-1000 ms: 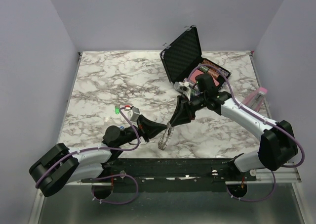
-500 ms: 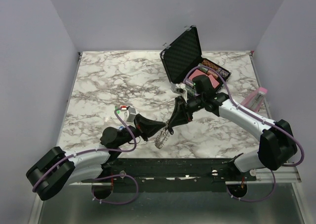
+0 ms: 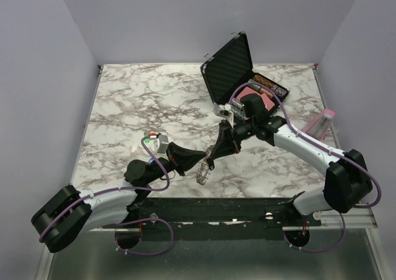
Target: Put the keys on the keyring
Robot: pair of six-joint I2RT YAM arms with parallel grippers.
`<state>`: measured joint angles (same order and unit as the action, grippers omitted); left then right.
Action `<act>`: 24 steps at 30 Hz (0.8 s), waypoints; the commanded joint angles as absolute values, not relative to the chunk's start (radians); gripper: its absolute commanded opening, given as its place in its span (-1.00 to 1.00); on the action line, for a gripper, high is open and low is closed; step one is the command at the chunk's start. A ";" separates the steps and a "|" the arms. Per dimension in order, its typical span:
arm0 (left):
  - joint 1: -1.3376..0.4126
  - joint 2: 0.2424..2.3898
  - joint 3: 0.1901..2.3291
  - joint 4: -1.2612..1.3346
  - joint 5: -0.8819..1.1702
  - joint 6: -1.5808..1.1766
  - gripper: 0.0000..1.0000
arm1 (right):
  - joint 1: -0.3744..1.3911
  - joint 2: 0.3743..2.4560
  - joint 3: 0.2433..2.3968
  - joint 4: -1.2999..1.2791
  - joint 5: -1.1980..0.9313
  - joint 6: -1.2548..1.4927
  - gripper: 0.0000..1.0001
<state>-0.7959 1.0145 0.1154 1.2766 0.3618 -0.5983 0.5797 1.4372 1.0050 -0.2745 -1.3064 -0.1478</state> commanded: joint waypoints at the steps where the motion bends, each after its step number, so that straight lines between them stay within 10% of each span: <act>1: -0.801 0.997 0.109 1.433 0.344 -0.591 -1.00 | 0.584 1.443 0.991 -0.219 -1.324 -0.103 -0.99; 24: -0.801 1.035 0.118 1.565 0.327 -0.617 -1.00 | 0.617 1.476 0.953 -0.144 -1.309 -0.041 -0.84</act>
<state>-0.7959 1.0420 0.1154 1.2762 0.3405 -0.6010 0.6022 1.4651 0.9577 -0.1577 -1.3281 -0.0338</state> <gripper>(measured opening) 0.008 0.047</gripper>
